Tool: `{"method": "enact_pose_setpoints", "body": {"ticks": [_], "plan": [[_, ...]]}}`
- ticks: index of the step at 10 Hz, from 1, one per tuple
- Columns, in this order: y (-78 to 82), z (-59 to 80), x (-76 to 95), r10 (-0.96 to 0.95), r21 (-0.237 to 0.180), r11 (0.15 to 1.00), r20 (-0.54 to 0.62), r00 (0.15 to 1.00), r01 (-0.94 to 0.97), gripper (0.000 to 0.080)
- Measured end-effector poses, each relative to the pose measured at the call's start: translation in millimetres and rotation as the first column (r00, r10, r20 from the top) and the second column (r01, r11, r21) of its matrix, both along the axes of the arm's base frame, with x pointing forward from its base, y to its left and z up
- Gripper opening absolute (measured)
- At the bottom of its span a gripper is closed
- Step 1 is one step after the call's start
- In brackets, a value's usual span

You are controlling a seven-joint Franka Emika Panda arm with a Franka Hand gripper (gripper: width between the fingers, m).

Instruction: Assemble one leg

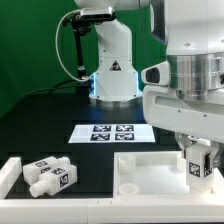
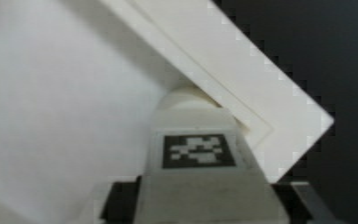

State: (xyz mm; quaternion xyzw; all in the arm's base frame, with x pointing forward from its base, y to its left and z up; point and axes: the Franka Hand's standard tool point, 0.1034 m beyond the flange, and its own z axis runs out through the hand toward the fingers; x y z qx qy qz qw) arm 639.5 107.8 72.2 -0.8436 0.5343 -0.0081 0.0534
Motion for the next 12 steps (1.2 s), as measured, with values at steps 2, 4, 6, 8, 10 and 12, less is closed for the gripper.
{"method": "enact_pose_setpoints", "body": {"ticks": [2, 4, 6, 8, 10, 12], "plan": [[4.0, -1.3, 0.1, -0.357, 0.039, 0.933, -0.030, 0.933, 0.358, 0.0285], [5.4, -1.1, 0.1, -0.483, 0.044, 0.874, -0.044, 0.875, 0.484, 0.0285], [5.4, -1.2, 0.1, -0.417, 0.041, 0.908, -0.035, 0.908, 0.418, 0.0285], [1.4, 0.2, 0.4, -0.012, 0.020, 1.000, -0.006, 1.000, 0.013, 0.0452], [2.5, -1.6, -1.6, 0.248, 0.004, 0.969, 0.015, 0.969, -0.248, 0.0602], [1.6, -1.6, -1.4, 0.329, -0.005, 0.944, 0.021, 0.944, -0.329, 0.0641]]}}
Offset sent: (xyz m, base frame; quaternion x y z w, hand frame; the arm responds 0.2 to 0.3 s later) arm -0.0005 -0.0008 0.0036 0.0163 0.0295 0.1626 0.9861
